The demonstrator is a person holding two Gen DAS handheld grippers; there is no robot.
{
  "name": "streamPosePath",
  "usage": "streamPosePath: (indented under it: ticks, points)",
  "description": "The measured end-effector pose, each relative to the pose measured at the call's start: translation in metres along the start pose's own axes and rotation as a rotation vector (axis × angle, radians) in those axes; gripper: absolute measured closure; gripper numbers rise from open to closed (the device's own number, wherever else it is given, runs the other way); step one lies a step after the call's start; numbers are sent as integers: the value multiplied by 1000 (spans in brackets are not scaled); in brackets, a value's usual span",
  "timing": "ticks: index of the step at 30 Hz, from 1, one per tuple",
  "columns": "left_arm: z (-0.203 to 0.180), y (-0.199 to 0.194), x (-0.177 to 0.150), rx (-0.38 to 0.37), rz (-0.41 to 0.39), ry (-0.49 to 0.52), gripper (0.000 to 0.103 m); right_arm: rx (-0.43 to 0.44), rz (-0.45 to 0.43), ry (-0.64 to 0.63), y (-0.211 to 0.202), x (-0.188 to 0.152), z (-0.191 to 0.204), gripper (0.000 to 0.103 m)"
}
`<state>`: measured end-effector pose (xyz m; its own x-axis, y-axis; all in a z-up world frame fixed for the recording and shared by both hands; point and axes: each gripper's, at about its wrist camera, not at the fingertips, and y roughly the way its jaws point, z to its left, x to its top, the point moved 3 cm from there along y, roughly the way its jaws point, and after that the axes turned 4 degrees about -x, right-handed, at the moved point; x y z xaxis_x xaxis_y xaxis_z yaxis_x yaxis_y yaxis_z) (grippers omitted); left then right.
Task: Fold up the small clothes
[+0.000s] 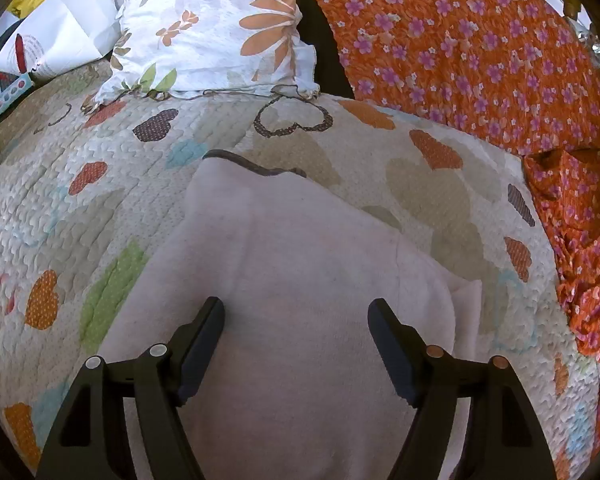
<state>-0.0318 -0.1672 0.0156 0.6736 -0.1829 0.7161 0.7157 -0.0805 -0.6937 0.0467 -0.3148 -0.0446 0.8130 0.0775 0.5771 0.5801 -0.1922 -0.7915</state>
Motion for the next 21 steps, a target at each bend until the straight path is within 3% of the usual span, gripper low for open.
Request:
streamPosePath:
  ticks: [14, 21]
  points:
    - [2, 6, -2, -27, 38, -24, 0, -3, -13, 8, -3, 0, -3, 23]
    - [6, 0, 0, -51, 10, -59, 0, -6, -39, 33, -11, 4, -7, 23]
